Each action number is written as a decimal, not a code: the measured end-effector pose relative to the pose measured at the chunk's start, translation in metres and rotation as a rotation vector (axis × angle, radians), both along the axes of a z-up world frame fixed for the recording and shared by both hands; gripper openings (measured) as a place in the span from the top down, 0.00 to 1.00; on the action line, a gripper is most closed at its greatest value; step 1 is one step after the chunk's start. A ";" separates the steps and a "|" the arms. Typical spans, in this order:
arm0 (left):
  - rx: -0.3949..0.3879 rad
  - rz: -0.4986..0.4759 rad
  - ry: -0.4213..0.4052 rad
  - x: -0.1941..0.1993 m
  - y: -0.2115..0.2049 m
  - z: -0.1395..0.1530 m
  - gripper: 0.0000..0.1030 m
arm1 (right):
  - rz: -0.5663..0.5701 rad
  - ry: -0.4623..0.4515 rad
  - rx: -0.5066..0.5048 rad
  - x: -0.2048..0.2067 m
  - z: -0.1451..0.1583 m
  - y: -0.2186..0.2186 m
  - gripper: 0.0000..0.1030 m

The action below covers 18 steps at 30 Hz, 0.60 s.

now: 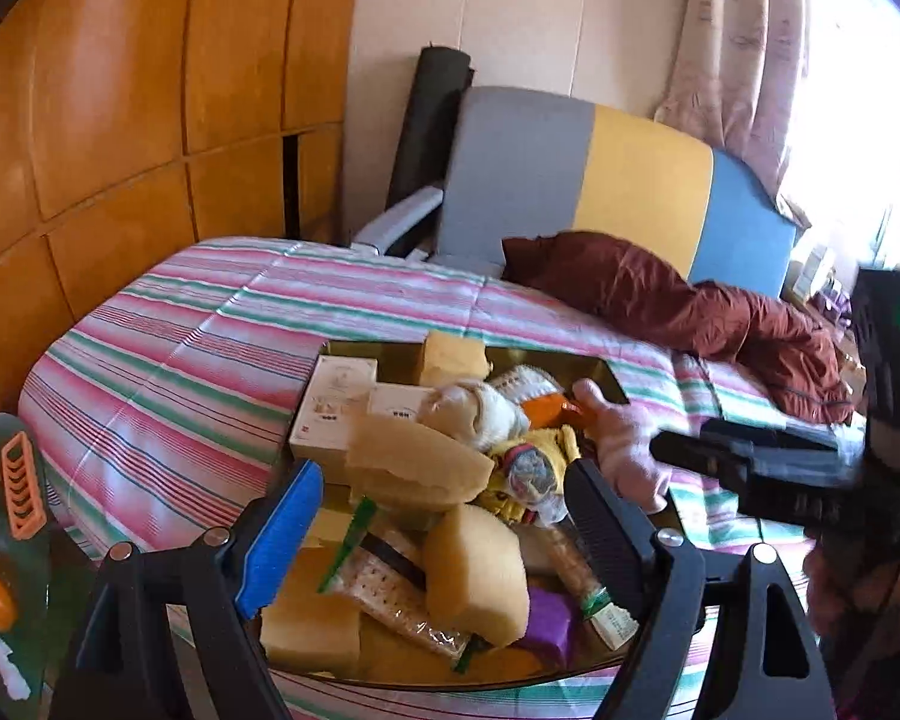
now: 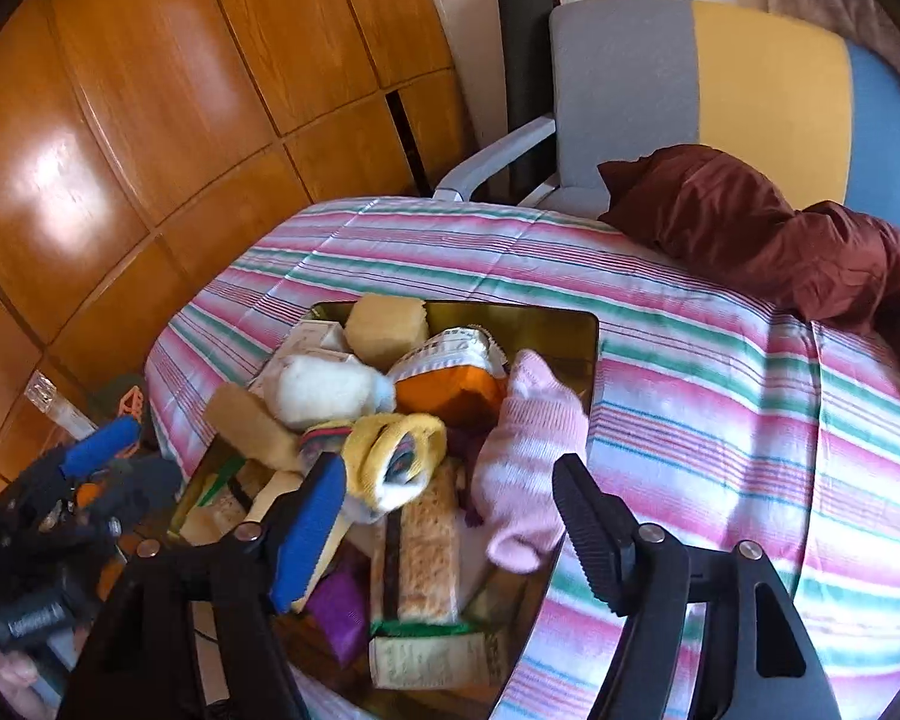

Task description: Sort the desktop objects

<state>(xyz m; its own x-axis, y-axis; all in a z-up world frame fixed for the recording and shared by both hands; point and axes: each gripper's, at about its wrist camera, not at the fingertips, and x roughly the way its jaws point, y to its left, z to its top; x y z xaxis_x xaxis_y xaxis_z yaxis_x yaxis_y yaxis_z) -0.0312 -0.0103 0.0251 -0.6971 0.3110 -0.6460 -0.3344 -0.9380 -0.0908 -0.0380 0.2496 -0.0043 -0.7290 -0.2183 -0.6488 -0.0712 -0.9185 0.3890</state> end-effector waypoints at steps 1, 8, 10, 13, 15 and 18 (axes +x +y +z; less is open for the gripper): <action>-0.001 0.008 0.004 0.001 -0.001 0.002 0.18 | -0.007 0.003 0.003 0.006 0.000 -0.004 0.28; -0.124 0.096 0.023 0.012 0.008 0.012 0.18 | -0.019 0.007 0.049 0.039 -0.006 -0.032 0.27; -0.119 0.103 0.029 0.017 0.008 0.016 0.19 | -0.011 0.010 0.061 0.047 -0.008 -0.039 0.27; -0.122 0.124 0.090 0.026 0.008 0.023 0.19 | 0.001 0.012 0.078 0.056 -0.012 -0.048 0.27; -0.139 0.148 0.137 0.033 0.009 0.027 0.19 | 0.011 0.011 0.075 0.059 -0.014 -0.052 0.27; -0.138 0.147 0.166 0.041 0.011 0.031 0.19 | 0.022 0.013 0.072 0.063 -0.017 -0.057 0.27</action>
